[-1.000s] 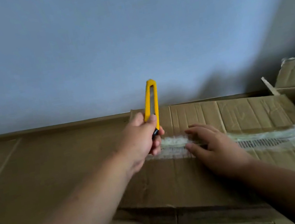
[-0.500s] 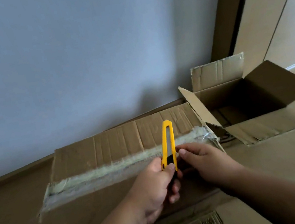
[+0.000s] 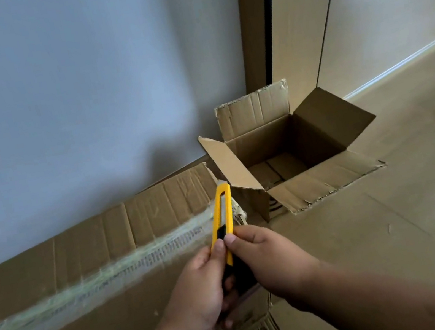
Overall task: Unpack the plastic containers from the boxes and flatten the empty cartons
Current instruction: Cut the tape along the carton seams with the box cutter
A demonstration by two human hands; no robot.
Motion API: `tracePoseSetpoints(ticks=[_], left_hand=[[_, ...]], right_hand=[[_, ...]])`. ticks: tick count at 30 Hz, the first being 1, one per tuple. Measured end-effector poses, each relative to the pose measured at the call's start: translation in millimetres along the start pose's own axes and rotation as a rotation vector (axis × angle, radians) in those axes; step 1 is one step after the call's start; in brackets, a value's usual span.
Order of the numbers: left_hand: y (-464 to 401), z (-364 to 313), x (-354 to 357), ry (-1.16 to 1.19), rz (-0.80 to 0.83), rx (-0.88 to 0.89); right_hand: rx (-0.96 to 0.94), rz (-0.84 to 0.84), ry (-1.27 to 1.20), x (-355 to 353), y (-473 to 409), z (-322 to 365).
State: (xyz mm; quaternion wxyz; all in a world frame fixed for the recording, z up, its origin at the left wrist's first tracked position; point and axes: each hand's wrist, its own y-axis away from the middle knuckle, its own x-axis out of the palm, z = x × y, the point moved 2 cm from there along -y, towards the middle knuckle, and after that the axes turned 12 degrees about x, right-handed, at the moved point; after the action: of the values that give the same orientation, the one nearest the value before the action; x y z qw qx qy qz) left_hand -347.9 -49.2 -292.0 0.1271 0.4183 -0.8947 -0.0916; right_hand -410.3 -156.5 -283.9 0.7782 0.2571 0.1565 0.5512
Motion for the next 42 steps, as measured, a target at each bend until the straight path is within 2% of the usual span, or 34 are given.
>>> tracePoseSetpoints(ticks=[5, 12, 17, 22, 24, 27, 30, 33, 35, 40, 42], left_hand=[[-1.8, -4.6, 5.2, -0.033, -0.045, 0.02], [4.2, -10.6, 11.3, -0.174, -0.075, 0.031], [8.2, -16.0, 12.6, -0.212, 0.03, 0.042], [7.4, -13.6, 9.9, -0.409, 0.178, 0.089], [8.3, -12.2, 6.8, -0.555, 0.256, 0.152], [4.9, -14.7, -10.9, -0.859, 0.252, 0.376], [-0.4, -18.1, -41.2, -1.014, 0.247, 0.57], [-7.2, -25.8, -97.9, -1.067, 0.147, 0.61], [-6.7, -35.1, -149.5, -1.147, 0.007, 0.613], [13.3, -44.9, -296.4, -1.217, -0.441, 0.664], [19.8, -38.7, -345.2, -1.197, -0.611, 0.558]], right_hand=[[0.003, 0.054, -0.113, -1.4, 4.0, 5.1], [-0.041, 0.055, -0.068, -9.2, 12.6, 12.9], [-0.036, -0.001, -0.086, -16.6, 9.8, 8.4], [-0.004, -0.063, -0.029, -16.5, 0.7, 4.4], [0.003, -0.145, 0.047, -18.0, -1.3, 8.5], [0.026, -0.283, 0.168, -24.8, -3.7, 16.5], [-0.03, -0.33, 0.435, -26.1, -7.8, 18.3], [-0.049, -0.34, 0.669, -10.5, -13.2, 20.3], [-0.067, -0.339, 0.754, 9.6, -16.1, 25.5], [-0.098, -0.098, 0.821, 87.9, -17.2, 33.8], [-0.125, -0.028, 0.93, 125.2, -17.2, 34.9]])
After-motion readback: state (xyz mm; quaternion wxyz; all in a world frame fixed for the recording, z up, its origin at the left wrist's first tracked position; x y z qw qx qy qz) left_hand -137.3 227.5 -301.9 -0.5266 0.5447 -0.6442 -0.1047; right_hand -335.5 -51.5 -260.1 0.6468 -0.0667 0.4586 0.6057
